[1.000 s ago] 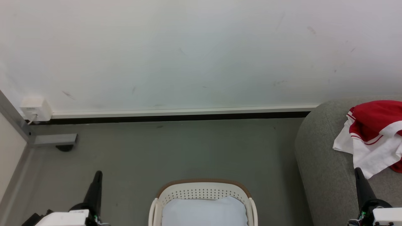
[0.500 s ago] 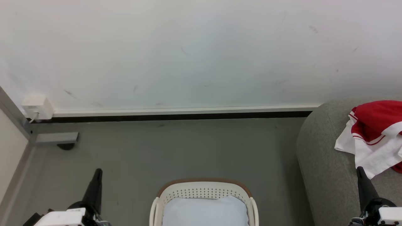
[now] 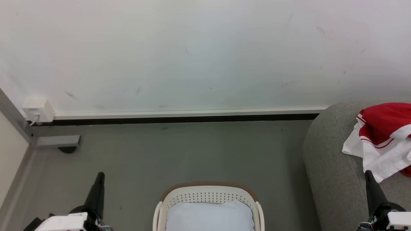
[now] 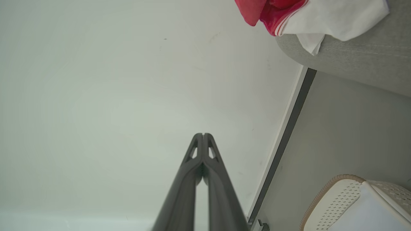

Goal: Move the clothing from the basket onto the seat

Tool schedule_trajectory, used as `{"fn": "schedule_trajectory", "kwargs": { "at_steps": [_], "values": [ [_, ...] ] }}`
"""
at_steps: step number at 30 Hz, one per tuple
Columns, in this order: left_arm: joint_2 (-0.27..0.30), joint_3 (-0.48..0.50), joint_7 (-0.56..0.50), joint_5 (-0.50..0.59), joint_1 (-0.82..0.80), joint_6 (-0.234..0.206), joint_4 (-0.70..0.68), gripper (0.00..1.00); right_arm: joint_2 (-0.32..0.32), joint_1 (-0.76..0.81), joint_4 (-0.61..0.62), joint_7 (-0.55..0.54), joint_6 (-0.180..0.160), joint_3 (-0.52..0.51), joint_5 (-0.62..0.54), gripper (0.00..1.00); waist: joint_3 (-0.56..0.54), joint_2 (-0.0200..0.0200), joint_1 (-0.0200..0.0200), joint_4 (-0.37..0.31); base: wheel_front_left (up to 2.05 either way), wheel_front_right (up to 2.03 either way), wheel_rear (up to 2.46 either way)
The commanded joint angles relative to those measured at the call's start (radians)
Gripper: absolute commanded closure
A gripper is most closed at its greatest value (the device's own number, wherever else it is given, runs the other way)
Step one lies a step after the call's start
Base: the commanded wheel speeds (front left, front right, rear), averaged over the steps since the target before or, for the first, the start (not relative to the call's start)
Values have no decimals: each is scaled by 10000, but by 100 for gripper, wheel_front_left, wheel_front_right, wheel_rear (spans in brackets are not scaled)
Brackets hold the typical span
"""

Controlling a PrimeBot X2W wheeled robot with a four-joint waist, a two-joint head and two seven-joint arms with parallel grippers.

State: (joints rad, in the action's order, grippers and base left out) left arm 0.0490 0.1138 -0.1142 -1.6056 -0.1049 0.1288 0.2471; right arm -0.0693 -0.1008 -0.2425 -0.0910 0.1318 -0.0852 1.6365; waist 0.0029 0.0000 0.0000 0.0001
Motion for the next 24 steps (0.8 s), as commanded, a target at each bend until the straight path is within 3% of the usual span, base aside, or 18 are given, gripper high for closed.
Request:
{"fn": "schedule_trajectory", "kwargs": {
  "at_steps": [1, 24],
  "values": [
    [19, 20, -40, -130, -89, 35, -28, 100, -29, -108, -22, -42, -21, -41, -10, 100, 0, 0, 0, -1, 0, 0, 0],
    [19, 19, -39, -130, -88, 35, -28, 100, 26, -117, -27, -94, -21, -105, -67, 100, 0, 0, 0, -1, 0, 0, 0]
  ]
}}
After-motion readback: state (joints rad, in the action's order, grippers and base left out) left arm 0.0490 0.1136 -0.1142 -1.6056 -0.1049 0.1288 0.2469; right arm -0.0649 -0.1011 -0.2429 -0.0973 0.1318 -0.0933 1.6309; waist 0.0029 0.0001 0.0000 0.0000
